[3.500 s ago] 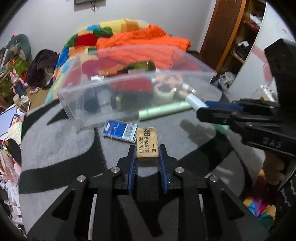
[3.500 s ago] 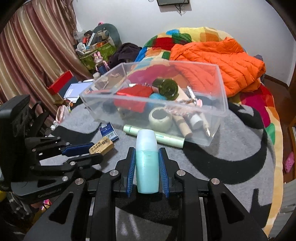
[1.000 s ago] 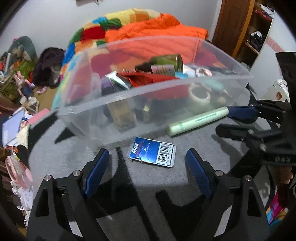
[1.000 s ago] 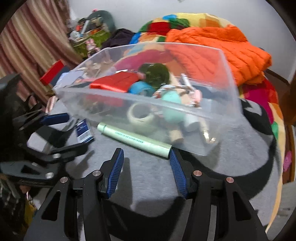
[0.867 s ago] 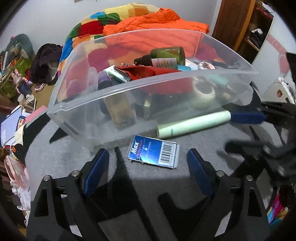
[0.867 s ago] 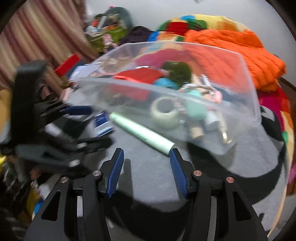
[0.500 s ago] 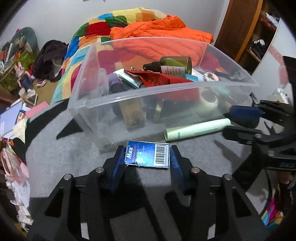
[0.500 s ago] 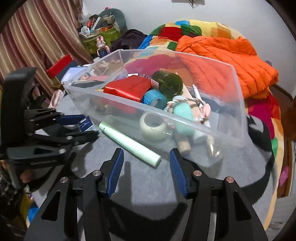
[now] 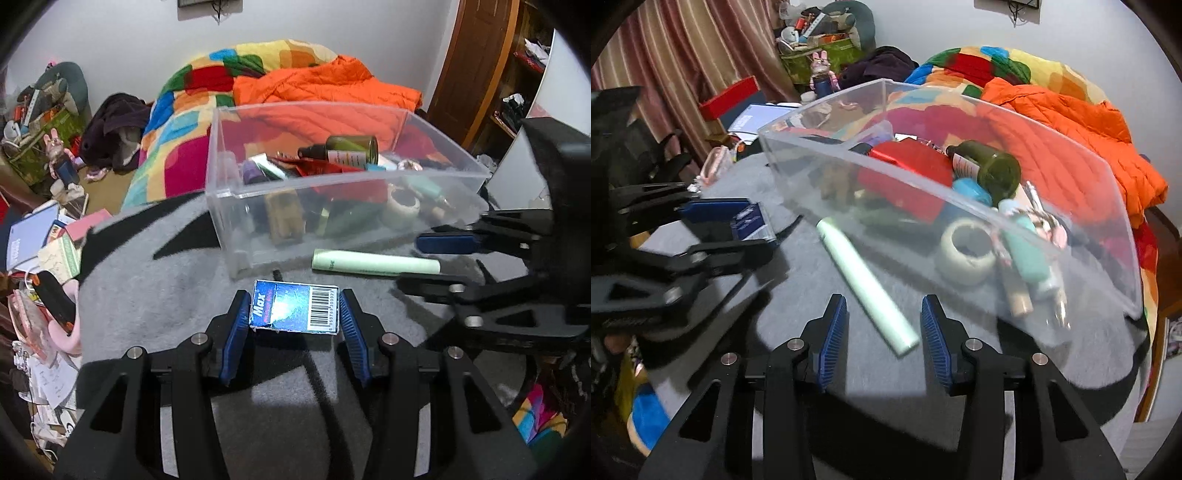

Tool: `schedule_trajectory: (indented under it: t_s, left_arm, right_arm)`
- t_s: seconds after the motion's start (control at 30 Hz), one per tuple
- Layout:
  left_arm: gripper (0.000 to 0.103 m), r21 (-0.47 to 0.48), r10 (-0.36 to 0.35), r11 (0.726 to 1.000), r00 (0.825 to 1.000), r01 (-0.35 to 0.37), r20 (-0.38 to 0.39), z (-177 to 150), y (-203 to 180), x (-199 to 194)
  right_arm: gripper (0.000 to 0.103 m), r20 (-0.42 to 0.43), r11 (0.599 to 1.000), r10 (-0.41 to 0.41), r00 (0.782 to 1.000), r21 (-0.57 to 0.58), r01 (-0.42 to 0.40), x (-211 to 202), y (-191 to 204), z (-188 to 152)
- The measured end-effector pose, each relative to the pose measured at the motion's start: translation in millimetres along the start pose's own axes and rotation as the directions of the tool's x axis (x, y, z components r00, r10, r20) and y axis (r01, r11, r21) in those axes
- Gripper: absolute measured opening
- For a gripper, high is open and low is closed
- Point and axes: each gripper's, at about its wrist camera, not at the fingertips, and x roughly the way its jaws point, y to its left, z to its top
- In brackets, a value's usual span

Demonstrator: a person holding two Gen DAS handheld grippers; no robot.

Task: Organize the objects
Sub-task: 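Grasp the blue Max card with the left tool while the right tool grasps the pale green tube, then carry the blue card with the left tool while the right tool carries the green tube to the box, then release the blue card into the box with the left tool while the right tool releases the green tube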

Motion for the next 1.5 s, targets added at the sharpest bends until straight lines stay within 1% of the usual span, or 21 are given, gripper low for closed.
schedule_trajectory:
  t_s: [0.03,0.07,0.1,0.17,0.27,0.33,0.5,0.63,0.73,0.8,0.9,1.03,1.17,1.3,1.4,1.5]
  left_arm:
    - [0.048,0.004,0.006,1.0,1.0,-0.006,0.008,0.6,-0.5,-2.1]
    - [0.048,0.006,0.012,1.0,1.0,-0.012,0.018,1.2,-0.9,-4.5]
    - [0.048,0.008,0.014,1.0,0.999,-0.014,0.029,1.6,-1.4,-7.4]
    - [0.048,0.007,0.014,1.0,0.999,-0.015,0.047,2.9,-1.7,-12.6]
    - [0.048,-0.003,0.011,1.0,0.997,-0.011,0.072,4.3,-0.3,-20.2]
    - [0.048,-0.014,0.006,1.0,0.996,-0.005,0.09,5.8,0.7,-25.4]
    - [0.048,-0.039,0.006,0.999,0.989,0.0,0.149,11.5,3.3,-41.2]
    - [0.048,-0.053,0.022,0.998,0.981,-0.012,0.195,18.6,4.6,-52.4]
    - [0.048,-0.066,0.029,0.998,0.973,-0.014,0.23,26.1,5.1,-59.1]
    - [0.048,-0.074,0.031,0.997,0.968,-0.013,0.247,32.7,5.4,-61.2]
    - [0.048,-0.074,0.053,0.997,0.963,-0.034,0.263,43.3,3.4,-59.1]
    - [0.048,-0.064,0.072,0.996,0.964,-0.058,0.254,56.4,0.1,-45.8]
    - [0.048,-0.06,0.079,0.996,0.976,-0.068,0.205,67.1,0.6,-20.7]
    - [0.048,-0.066,0.078,0.995,0.985,-0.068,0.157,70.3,1.8,1.4]
    - [0.048,-0.066,0.069,0.996,0.988,-0.06,0.139,70.1,2.7,10.7]
    - [0.048,-0.055,0.044,0.998,0.991,-0.037,0.126,70.6,0.2,15.3]
  right_arm:
    - [0.038,-0.008,1.0,-0.006,1.0,-0.003,0.006,4.2,1.2,2.2]
    - [0.033,-0.017,1.0,-0.014,1.0,-0.003,0.014,8.5,1.8,3.7]
    - [0.032,-0.022,1.0,-0.016,1.0,-0.003,0.016,11.5,3.7,3.9]
    - [0.026,-0.008,1.0,-0.02,1.0,-0.009,0.019,9.1,7.8,3.0]
    - [0.018,0.002,1.0,0.023,1.0,0.0,-0.023,2.4,13.8,-4.3]
    - [0.014,0.008,0.999,0.051,0.999,0.008,-0.051,-3.1,19.1,-10.2]
    - [0.014,0.052,0.988,0.127,0.991,0.082,-0.131,-24.2,15.8,-20.7]
    - [0.014,0.126,0.986,0.114,0.985,0.106,-0.128,-50.6,9.7,-18.2]
    - [0.014,0.205,0.984,0.093,0.974,0.13,-0.122,-75.0,1.9,-12.9]
    - [0.014,0.254,0.983,0.057,0.966,0.152,-0.098,-89.3,-4.9,-8.3]
    - [0.014,0.294,0.976,-0.009,0.956,0.211,-0.055,-100.5,-19.7,2.5]
    - [0.014,0.288,0.958,-0.085,0.954,0.287,-0.001,-96.5,-42.8,15.7]
    - [0.014,0.232,0.944,-0.126,0.965,0.326,0.045,-75.2,-60.8,24.3]
    - [0.014,0.169,0.933,-0.136,0.976,0.353,0.069,-50.2,-75.0,26.6]
    - [0.014,0.159,0.932,-0.127,0.979,0.358,0.063,-44.8,-79.2,25.5]
    - [0.015,0.151,0.935,-0.122,0.981,0.349,0.062,-42.4,-78.3,26.3]
